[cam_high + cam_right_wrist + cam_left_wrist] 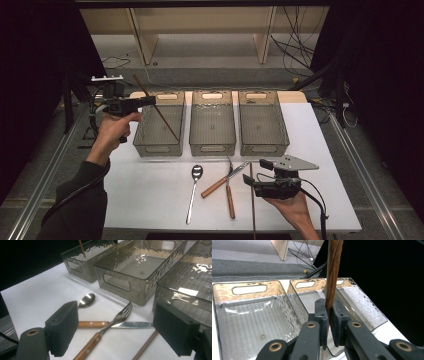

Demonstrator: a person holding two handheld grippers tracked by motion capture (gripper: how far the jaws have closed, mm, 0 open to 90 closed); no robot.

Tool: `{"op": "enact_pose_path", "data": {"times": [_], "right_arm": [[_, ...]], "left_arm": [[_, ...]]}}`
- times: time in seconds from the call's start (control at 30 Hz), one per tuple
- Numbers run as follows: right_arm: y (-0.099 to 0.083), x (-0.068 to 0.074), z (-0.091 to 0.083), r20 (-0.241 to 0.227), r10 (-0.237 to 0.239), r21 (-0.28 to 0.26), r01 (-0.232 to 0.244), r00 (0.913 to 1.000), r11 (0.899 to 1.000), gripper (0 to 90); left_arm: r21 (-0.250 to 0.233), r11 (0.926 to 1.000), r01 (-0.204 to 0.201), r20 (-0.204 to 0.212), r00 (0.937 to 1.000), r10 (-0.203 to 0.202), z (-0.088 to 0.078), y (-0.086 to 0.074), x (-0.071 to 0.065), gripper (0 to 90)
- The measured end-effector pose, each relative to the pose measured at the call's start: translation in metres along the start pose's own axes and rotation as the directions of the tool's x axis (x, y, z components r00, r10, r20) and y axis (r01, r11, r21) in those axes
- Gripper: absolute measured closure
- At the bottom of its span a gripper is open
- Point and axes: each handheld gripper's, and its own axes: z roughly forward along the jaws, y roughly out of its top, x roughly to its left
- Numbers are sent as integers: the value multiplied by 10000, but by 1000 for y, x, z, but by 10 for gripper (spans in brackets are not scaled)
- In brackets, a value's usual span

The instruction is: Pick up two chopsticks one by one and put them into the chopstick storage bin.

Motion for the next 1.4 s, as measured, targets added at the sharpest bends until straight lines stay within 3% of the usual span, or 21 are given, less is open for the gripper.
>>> {"op": "enact_pose_path", "data": {"times": [0.37,0.77,1.4], "right_arm": [[-4,-1,-2,-68,50,-26,-51,10000,10000,196],[-5,1,-1,-110,12,75,-11,9999,10000,201],[-4,-1,-2,-76,49,25,-49,10000,10000,202]], "left_arm": [[733,9964,416,-585,9976,-373,26,7,22,843],[1300,9874,906,-733,9940,-816,45,-5,38,842],[2158,9712,1009,-689,9937,-879,66,-13,38,840]]}}
